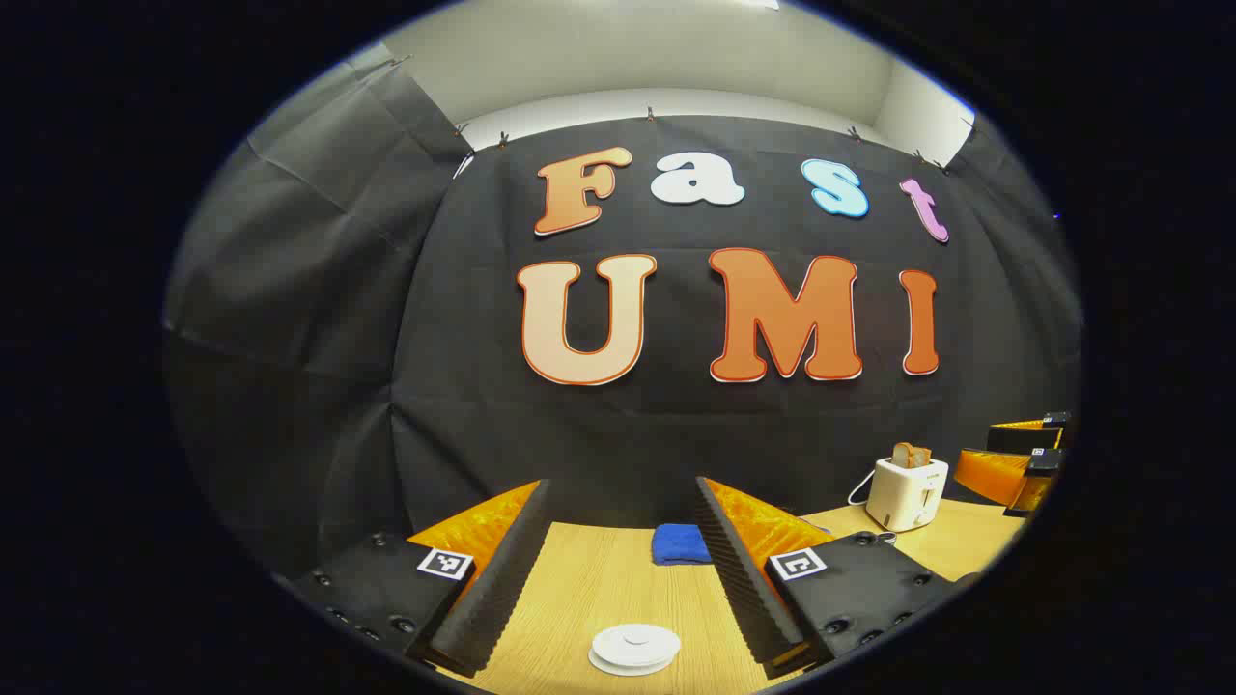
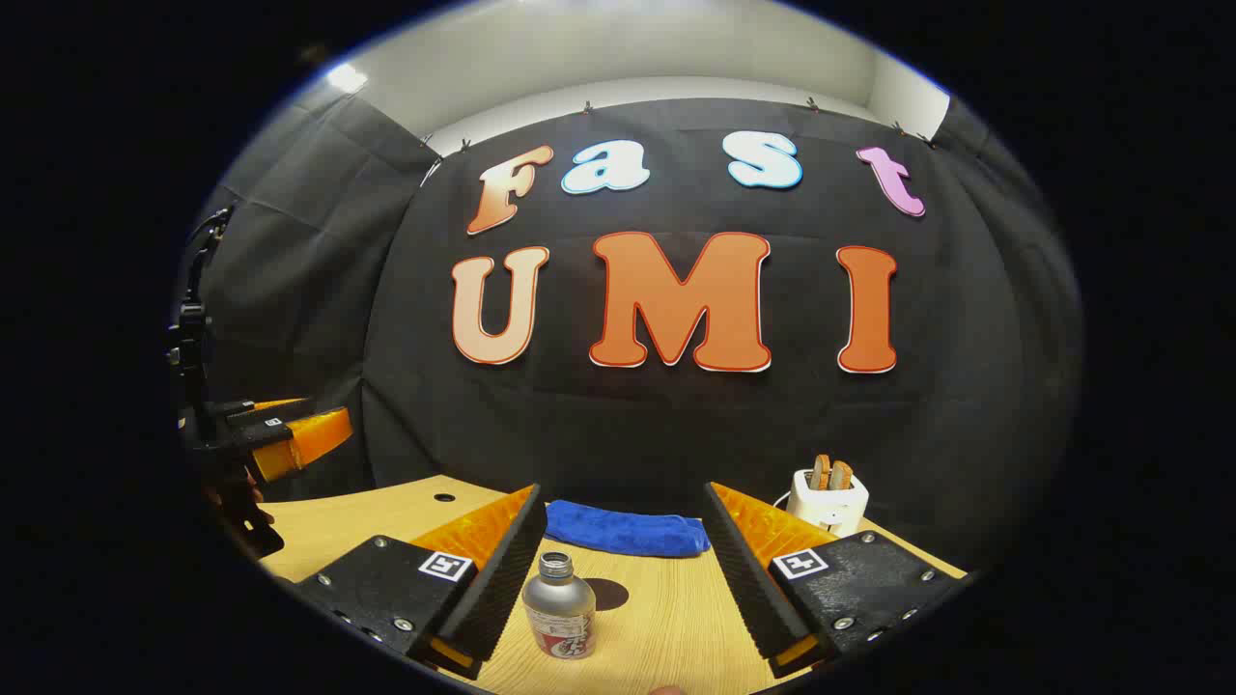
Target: Open the teacup lid with one hand, grasp the water bottle and pour water into the teacup with the other hand; after pouring, place the water bottle on the coaster and then close the teacup lid.
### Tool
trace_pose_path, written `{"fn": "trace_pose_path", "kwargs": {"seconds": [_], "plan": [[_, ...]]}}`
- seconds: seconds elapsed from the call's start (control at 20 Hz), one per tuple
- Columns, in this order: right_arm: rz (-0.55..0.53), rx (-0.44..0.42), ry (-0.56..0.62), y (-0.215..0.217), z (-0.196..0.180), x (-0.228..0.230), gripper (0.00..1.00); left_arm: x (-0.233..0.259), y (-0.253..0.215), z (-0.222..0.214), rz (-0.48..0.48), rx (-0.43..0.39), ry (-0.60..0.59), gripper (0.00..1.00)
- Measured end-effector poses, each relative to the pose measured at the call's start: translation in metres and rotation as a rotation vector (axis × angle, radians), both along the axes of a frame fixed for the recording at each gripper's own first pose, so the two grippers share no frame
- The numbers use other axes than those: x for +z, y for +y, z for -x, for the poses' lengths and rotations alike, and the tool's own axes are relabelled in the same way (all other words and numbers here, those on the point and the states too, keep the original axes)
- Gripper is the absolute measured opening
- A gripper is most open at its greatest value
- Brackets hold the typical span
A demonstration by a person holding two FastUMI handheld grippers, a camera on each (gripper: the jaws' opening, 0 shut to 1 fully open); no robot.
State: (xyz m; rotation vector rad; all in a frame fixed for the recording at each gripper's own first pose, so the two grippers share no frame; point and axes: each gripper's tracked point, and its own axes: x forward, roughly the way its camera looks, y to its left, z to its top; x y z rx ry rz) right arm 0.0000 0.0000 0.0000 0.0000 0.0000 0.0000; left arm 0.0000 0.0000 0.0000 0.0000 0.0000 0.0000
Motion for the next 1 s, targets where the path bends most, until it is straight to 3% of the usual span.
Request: {"fn": "trace_pose_path", "kwargs": {"seconds": [1.0], "plan": [[-0.001, 0.008, -0.009, 0.002, -0.001, 0.011, 0.97, -0.001, -0.001, -0.004, 0.012, -0.019, 0.036, 0.96]]}}
